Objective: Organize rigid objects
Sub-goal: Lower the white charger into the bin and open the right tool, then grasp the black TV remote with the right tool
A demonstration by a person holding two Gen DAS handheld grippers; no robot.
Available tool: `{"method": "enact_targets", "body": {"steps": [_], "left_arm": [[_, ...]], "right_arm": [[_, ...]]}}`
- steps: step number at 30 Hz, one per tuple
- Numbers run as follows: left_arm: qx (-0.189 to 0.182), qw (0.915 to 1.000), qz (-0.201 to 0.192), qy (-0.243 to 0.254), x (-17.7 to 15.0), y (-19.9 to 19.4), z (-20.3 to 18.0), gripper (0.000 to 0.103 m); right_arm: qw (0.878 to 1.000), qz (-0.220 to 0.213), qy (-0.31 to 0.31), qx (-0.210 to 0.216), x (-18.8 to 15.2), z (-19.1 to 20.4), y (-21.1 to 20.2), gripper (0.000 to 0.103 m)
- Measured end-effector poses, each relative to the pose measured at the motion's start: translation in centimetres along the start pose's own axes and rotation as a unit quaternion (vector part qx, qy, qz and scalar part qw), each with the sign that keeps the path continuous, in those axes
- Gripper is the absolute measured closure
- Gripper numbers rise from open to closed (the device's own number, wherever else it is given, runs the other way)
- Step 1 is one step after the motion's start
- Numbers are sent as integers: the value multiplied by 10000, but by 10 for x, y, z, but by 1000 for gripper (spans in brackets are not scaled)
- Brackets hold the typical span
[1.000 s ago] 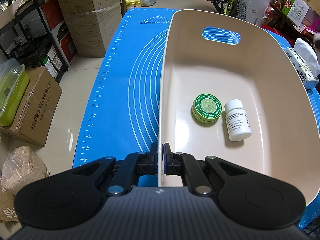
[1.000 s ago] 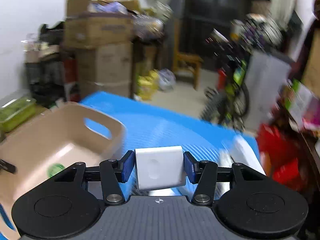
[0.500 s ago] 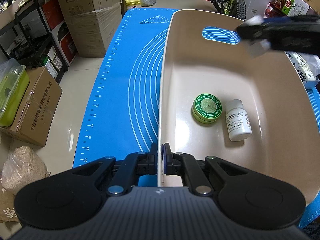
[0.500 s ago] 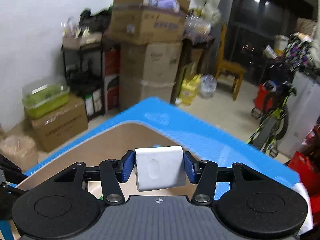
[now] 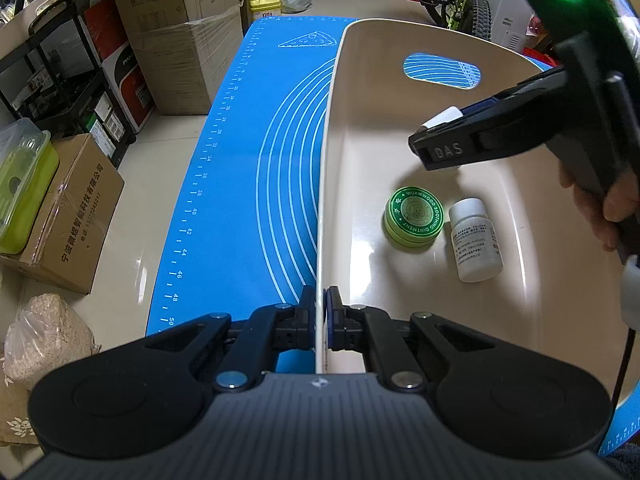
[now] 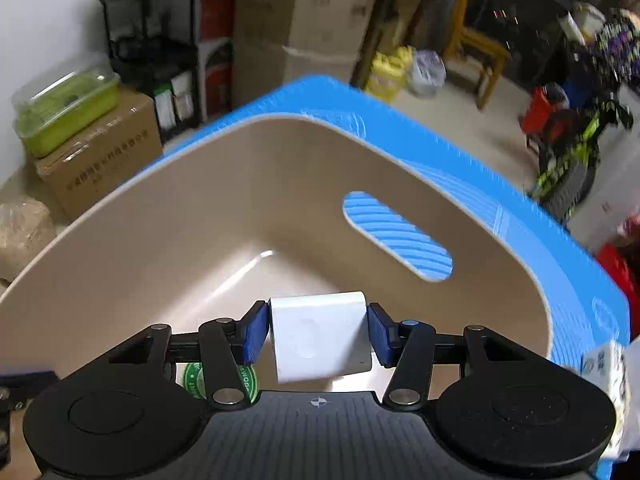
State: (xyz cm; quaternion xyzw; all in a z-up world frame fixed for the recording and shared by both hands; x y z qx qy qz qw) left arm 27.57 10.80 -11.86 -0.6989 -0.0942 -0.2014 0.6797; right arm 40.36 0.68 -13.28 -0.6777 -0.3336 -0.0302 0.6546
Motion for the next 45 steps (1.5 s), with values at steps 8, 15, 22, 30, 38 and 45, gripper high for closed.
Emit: {"method": "enact_targets", "body": {"steps": [8, 15, 22, 30, 38, 45], "left_arm": [[-31, 10000, -2, -13, 0, 0, 1, 95], [-35, 10000, 0, -15, 1, 1, 0, 95], [-32, 10000, -1, -12, 1, 1, 1, 95], [-28, 10000, 0, -8, 1, 1, 0, 95], [-11, 10000, 1, 2, 1, 1, 0, 95], [1, 10000, 0, 11, 1, 2, 0, 95]], "right_arm": [[9985, 533, 81, -33, -8, 2, 23, 44], [9975, 696, 23, -93, -12, 7, 31, 44], [9971, 752, 98, -98, -12, 6, 26, 45], [9997, 156, 189, 16, -6, -16, -31, 42], [9962, -660, 573, -13, -16, -70, -118, 42], [9901, -945, 956, -404, -54, -130, -147, 42]]}}
Point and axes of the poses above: each gripper's, at about its wrist camera, not at the fingertips, and y roughly the way its jaws point, z to its left, x to its top, the point moved 9 cm from there along y, roughly the way its jaws point, and after that the axes turned 4 degrees about z, right-handed, at the moved point
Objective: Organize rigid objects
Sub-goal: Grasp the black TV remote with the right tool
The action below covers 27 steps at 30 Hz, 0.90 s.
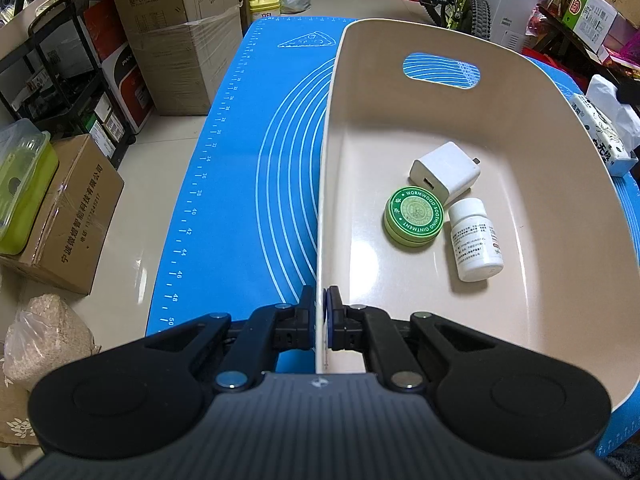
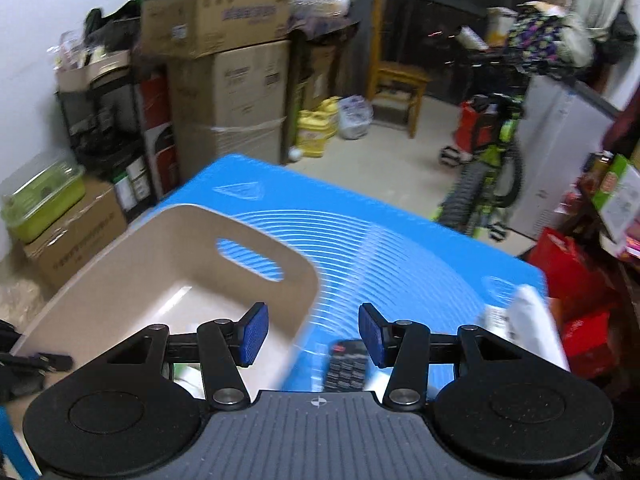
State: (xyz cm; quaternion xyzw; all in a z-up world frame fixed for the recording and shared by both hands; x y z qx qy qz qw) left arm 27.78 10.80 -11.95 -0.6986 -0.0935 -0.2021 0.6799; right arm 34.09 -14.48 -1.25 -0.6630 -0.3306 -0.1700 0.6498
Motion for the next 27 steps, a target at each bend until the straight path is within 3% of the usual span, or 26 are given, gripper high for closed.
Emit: {"method": "enact_targets", "body": {"steps": [5, 11, 27], "left_arm": [[8, 10000, 0, 2, -1, -1, 0, 95], [9, 10000, 0, 6, -1, -1, 0, 95], [-10, 10000, 0, -10, -1, -1, -2, 94]], "right_arm": [[9996, 255, 108, -110, -39, -30, 15, 42], [9980, 519, 258, 251, -82, -33, 54, 46], [9907, 861, 790, 696, -107, -23, 106, 67]]}}
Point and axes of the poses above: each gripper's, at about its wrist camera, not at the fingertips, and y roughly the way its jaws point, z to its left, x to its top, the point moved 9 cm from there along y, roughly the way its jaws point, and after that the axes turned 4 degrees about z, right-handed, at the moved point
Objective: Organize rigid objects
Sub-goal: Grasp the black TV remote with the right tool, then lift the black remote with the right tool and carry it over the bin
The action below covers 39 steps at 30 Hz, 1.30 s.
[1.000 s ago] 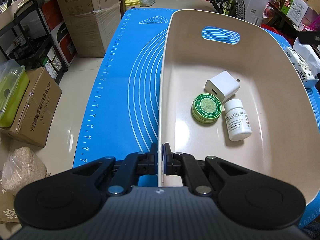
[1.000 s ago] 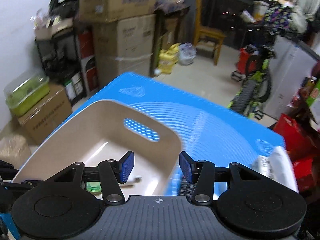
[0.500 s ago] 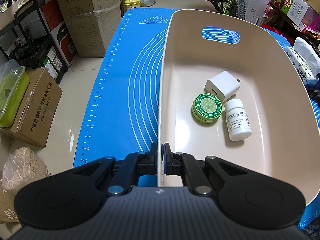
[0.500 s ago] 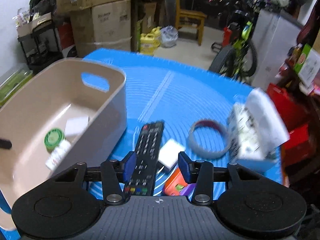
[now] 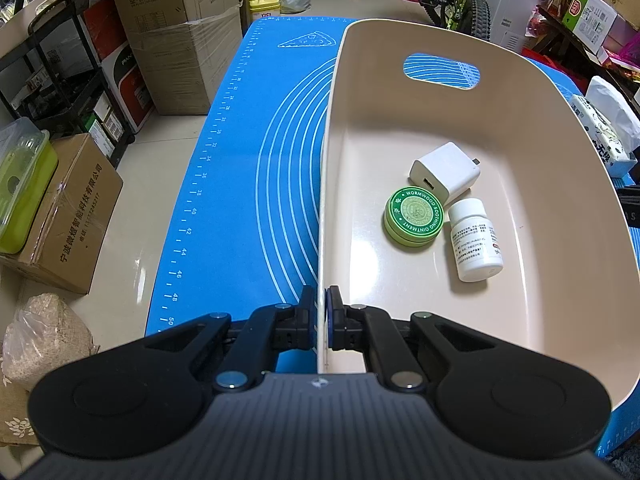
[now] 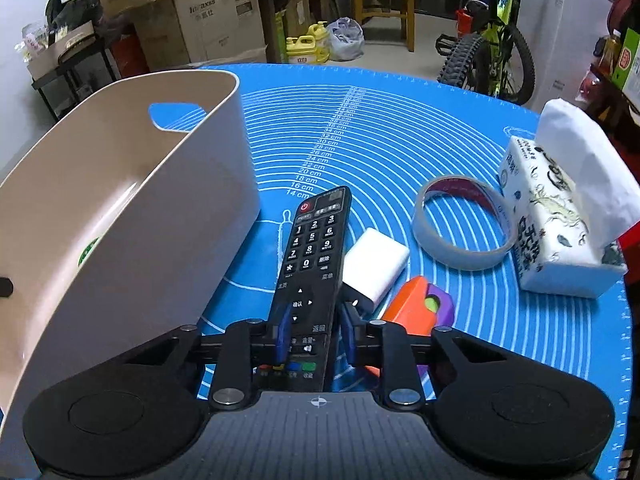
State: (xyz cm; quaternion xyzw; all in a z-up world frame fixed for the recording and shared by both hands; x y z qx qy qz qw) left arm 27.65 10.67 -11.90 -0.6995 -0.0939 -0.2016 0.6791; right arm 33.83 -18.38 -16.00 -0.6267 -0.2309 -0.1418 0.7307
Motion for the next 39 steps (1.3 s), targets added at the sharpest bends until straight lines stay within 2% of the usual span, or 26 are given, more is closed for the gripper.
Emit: {"method": "enact_targets", "body": {"steps": [12, 15, 19, 26, 29, 33, 39], "left_arm": [[-1, 10000, -1, 1, 0, 0, 0, 94], [5, 10000, -1, 6, 0, -1, 1, 94], [1, 10000, -1, 3, 0, -1, 1, 94], [-2, 10000, -2, 2, 0, -1, 0, 94], [-1, 10000, -2, 2, 0, -1, 1, 93], [9, 10000, -1, -7, 0, -1, 1, 93], [36, 10000, 1, 2, -1, -1, 2, 93]], "right_arm": [[9994, -141, -312, 39, 7, 13, -10, 70], [9992, -131, -371, 23, 9, 16, -7, 70], [9989, -113, -413, 207, 12, 27, -1, 71], [9992, -75, -356, 153, 24, 33, 9, 71], [9996, -7, -135, 232, 24, 27, 15, 70], [9980, 18, 325, 548, 27, 23, 24, 70], [9903, 167, 978, 968, 26, 14, 43, 71]]}}
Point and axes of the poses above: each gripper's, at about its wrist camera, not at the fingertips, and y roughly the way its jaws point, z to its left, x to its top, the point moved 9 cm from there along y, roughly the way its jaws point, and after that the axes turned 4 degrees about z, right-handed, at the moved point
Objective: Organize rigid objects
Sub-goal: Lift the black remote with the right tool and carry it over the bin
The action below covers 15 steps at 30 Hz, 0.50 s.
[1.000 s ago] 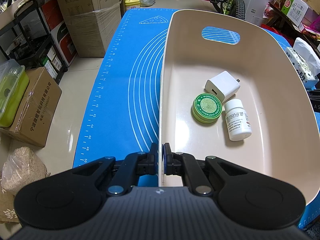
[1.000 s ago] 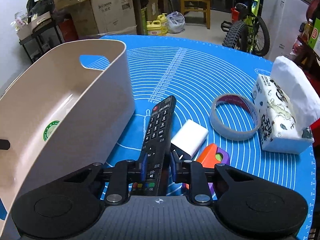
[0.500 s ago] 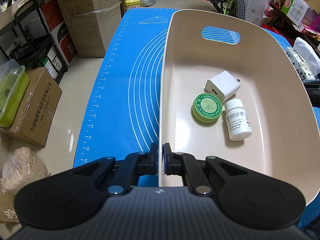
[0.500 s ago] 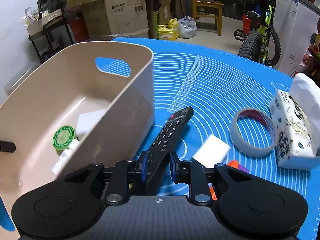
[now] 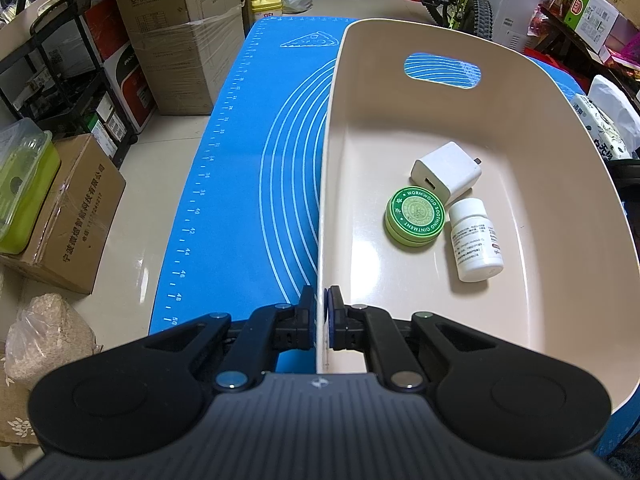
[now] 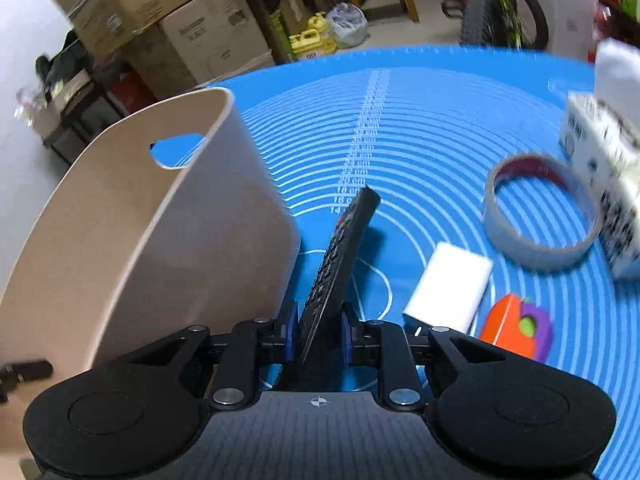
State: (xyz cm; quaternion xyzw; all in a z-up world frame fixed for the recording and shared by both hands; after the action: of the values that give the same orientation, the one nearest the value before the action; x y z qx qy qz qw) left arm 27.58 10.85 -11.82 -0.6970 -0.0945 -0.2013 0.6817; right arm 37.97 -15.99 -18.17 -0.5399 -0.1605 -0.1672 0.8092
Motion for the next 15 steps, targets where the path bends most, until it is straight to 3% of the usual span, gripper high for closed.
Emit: {"method": "enact_targets", "body": {"steps": [6, 15], "left_arm": [[22, 10000, 2, -4, 0, -1, -1, 93], [16, 10000, -1, -8, 1, -1, -2, 93]], "right_arm": [[9999, -13, 140, 8, 0, -1, 4, 73], [9972, -499, -25, -561, 2, -3, -23, 75]]}}
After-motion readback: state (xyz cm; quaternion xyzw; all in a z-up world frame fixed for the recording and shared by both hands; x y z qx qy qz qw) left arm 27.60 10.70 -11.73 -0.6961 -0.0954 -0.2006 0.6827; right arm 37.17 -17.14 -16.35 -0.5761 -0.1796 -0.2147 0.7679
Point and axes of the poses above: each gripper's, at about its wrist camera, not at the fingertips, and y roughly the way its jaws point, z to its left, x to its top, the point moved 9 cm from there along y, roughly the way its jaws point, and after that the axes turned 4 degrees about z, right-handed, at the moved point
